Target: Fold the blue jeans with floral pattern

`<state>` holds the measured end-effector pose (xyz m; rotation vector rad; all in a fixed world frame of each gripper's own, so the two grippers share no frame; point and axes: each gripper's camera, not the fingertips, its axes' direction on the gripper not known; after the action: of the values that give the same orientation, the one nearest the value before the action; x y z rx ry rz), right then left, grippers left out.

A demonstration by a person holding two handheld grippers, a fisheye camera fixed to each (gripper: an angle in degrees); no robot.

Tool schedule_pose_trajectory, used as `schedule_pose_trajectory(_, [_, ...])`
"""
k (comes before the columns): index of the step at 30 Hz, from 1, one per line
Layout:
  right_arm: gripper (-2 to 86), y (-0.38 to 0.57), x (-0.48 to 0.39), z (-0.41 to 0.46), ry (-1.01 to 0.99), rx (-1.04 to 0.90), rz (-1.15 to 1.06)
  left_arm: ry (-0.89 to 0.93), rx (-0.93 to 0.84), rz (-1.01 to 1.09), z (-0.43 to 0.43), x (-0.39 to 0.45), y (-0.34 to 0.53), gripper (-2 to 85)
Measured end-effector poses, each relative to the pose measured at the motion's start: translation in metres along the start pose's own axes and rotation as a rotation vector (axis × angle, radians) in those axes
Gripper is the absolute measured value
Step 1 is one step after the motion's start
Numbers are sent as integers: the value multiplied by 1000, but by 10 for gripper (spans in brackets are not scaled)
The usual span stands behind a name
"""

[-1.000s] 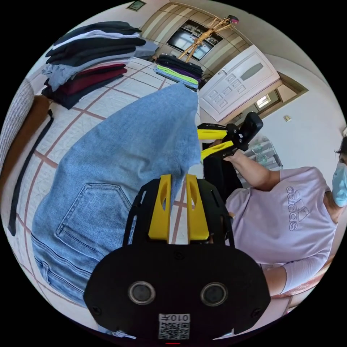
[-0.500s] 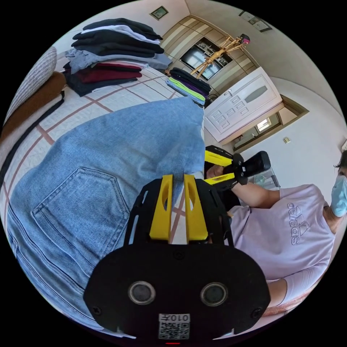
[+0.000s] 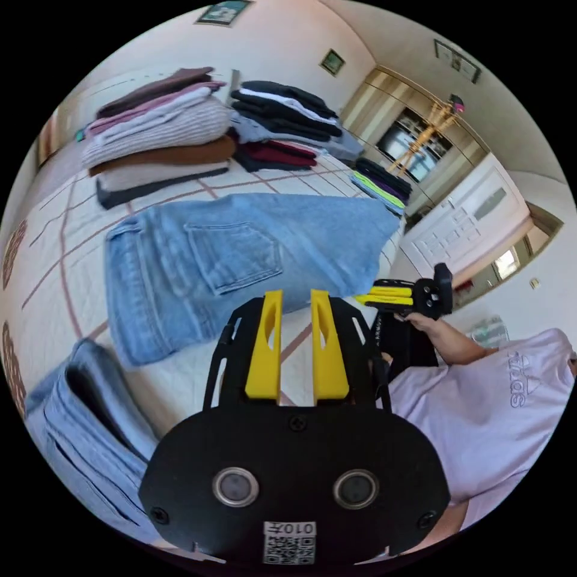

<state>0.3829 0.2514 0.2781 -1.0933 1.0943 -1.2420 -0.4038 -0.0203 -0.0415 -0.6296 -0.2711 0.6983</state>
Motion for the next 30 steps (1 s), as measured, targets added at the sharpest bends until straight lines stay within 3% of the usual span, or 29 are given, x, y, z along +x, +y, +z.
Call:
schedule_pose_trajectory(3, [38, 5, 3, -7, 1, -24, -59, -168, 88, -196, -29, -19, 47, 139])
schedule_pose_trajectory(10, [12, 55, 35, -42, -81, 143, 52, -111, 242, -446, -38, -54, 99, 188])
schedule_pose_trajectory(15, [13, 78, 52, -62, 75, 296, 99, 45, 326, -522, -15, -63, 100, 188])
schedule_pose_trajectory(18, [16, 87, 72, -63, 60, 374, 150, -21, 331, -534, -13, -57, 97, 167])
schedule_pose_trajectory(21, [25, 93, 103, -56, 10, 330, 199, -81, 300, -481, -18, -51, 89, 147])
schedule_pose_trajectory(25, [60, 144, 195, -71, -72, 452, 466, -184, 274, -375, -30, -28, 67, 130])
schedule_pose_trajectory(28, [97, 200, 274, -81, 66, 459, 699, -194, 225, -388, -27, -21, 65, 121])
schedule_pose_trajectory(30, [106, 237, 322, -89, 149, 463, 838, -110, 197, -462, -25, -26, 77, 112])
